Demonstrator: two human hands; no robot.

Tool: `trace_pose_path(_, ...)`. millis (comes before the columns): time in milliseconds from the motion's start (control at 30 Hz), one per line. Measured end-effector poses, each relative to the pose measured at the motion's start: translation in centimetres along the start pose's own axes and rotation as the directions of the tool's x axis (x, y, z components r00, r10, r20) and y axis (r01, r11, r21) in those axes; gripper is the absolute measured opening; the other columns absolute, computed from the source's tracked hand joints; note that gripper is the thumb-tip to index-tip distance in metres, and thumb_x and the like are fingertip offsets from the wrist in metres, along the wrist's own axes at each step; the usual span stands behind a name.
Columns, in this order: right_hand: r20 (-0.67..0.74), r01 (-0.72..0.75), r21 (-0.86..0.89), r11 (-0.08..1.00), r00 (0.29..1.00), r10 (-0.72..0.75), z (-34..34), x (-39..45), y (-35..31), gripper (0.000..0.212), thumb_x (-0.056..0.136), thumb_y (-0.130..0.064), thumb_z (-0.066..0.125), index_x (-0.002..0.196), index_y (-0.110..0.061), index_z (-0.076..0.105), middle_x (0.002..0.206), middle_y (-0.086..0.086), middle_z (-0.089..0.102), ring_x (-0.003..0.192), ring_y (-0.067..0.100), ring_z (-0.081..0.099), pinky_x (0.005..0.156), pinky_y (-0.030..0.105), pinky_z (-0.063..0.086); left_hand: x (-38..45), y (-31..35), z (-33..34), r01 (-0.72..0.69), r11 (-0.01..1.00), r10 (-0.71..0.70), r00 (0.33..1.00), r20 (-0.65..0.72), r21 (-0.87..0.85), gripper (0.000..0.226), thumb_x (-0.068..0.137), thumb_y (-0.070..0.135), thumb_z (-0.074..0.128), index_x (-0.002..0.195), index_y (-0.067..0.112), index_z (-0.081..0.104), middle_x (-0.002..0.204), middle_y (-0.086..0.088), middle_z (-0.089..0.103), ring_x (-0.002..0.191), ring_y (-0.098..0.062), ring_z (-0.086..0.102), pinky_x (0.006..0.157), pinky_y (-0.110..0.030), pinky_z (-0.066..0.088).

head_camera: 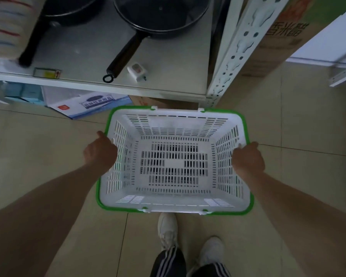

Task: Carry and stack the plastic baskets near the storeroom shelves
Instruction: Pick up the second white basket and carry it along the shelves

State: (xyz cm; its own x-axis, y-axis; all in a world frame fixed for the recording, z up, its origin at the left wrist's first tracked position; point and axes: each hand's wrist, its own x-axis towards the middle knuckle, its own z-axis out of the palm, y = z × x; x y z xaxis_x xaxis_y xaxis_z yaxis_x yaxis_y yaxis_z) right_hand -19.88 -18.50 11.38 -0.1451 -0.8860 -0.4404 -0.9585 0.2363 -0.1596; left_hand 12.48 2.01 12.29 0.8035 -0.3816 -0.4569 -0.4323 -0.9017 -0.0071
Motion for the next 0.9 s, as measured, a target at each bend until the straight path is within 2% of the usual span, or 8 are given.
trace_pose_path(67, 0.023, -0.033, 0.006, 0.999, 0.999, 0.033, 0.9, 0.4, 0.1, 0.044, 0.097, -0.025, 0.036, 0.132, 0.001, 0.034, 0.12, 0.021, 0.06, 0.104, 0.039, 0.062, 0.081, 0.043, 0.048, 0.3, 0.4, 1.0, -0.001, 1.0, 0.001, 0.999, 0.042, 0.004, 0.062, 0.095, 0.022, 0.043, 0.15, 0.003, 0.021, 0.132, -0.025, 0.06, 0.116, -0.044, 0.06, 0.092, -0.045, 0.046)
trace_pose_path(200, 0.077, -0.073, 0.033, 0.997, 0.995, 0.07, 2.4, 0.8, 0.3, 0.039, 0.093, -0.023, 0.044, 0.123, 0.002, 0.041, 0.121, 0.022, 0.056, 0.103, 0.039, 0.061, 0.084, 0.047, 0.053, 0.6, 1.2, 2.6, 0.036, 0.999, -0.035, 0.996, 0.087, -0.01, 0.067, 0.095, 0.021, 0.047, 0.152, 0.0, 0.019, 0.137, -0.025, 0.055, 0.122, -0.044, 0.057, 0.099, -0.048, 0.045)
trace_pose_path(300, 0.063, -0.084, -0.012, 0.996, 0.994, 0.085, 3.4, 0.9, 0.6, 0.047, 0.092, -0.025, 0.049, 0.127, 0.005, 0.041, 0.128, 0.023, 0.047, 0.114, 0.037, 0.052, 0.091, 0.046, 0.049, 0.4, 1.4, 3.8, 0.075, 0.997, -0.071, 0.991, 0.116, -0.033, 0.06, 0.094, 0.018, 0.049, 0.146, -0.001, 0.027, 0.136, -0.024, 0.053, 0.121, -0.044, 0.057, 0.096, -0.048, 0.046)
trace_pose_path(433, 0.053, -0.072, -0.089, 0.993, 0.996, 0.077, 4.3, 1.3, 1.0, 0.052, 0.091, -0.026, 0.049, 0.13, 0.007, 0.039, 0.129, 0.024, 0.044, 0.117, 0.037, 0.048, 0.09, 0.043, 0.046, 0.4, 1.8, 4.5, 0.03, 0.999, -0.032, 0.994, 0.104, 0.024, 0.044, 0.093, 0.017, 0.051, 0.132, -0.001, 0.041, 0.131, -0.02, 0.05, 0.113, -0.043, 0.06, 0.087, -0.048, 0.048)
trace_pose_path(600, 0.111, -0.055, -0.061, 0.997, 0.992, 0.061, 4.9, 2.1, 1.6, 0.048, 0.092, -0.023, 0.048, 0.129, 0.006, 0.039, 0.129, 0.025, 0.042, 0.113, 0.04, 0.051, 0.092, 0.046, 0.048, 0.9, 1.5, 4.9, 0.032, 0.999, -0.029, 0.992, 0.124, -0.019, 0.048, 0.091, 0.016, 0.051, 0.137, 0.006, 0.04, 0.134, -0.019, 0.046, 0.115, -0.044, 0.057, 0.09, -0.05, 0.047)
trace_pose_path(733, 0.218, -0.14, 0.024, 0.99, 0.967, 0.132, 6.2, 2.7, 2.6, 0.048, 0.093, -0.024, 0.047, 0.13, 0.004, 0.035, 0.125, 0.026, 0.048, 0.104, 0.04, 0.057, 0.075, 0.039, 0.047, 1.9, 0.7, 6.5, 0.141, 0.978, -0.102, 0.966, 0.238, -0.155, 0.061, 0.095, 0.022, 0.053, 0.146, 0.001, 0.029, 0.137, -0.026, 0.052, 0.122, -0.044, 0.056, 0.097, -0.048, 0.046)
trace_pose_path(800, 0.253, -0.164, 0.062, 0.984, 0.957, 0.144, 7.0, 3.1, 3.2, 0.049, 0.094, -0.026, 0.048, 0.131, 0.004, 0.033, 0.115, 0.024, 0.056, 0.09, 0.036, 0.061, 0.065, 0.033, 0.045, 2.3, 0.3, 7.4, 0.198, 0.955, -0.123, 0.942, 0.313, -0.221, 0.056, 0.095, 0.026, 0.055, 0.141, -0.001, 0.037, 0.131, -0.026, 0.058, 0.115, -0.043, 0.06, 0.089, -0.045, 0.049)
trace_pose_path(900, 0.248, -0.19, 0.113, 0.975, 0.956, 0.158, 7.8, 4.1, 4.4, 0.042, 0.092, -0.025, 0.052, 0.121, 0.004, 0.045, 0.092, 0.017, 0.058, 0.071, 0.027, 0.055, 0.054, 0.027, 0.039, 2.8, -0.2, 8.9, 0.239, 0.916, -0.137, 0.941, 0.308, -0.322, 0.052, 0.092, 0.028, 0.061, 0.134, 0.0, 0.046, 0.12, -0.023, 0.064, 0.099, -0.039, 0.066, 0.077, -0.041, 0.051)
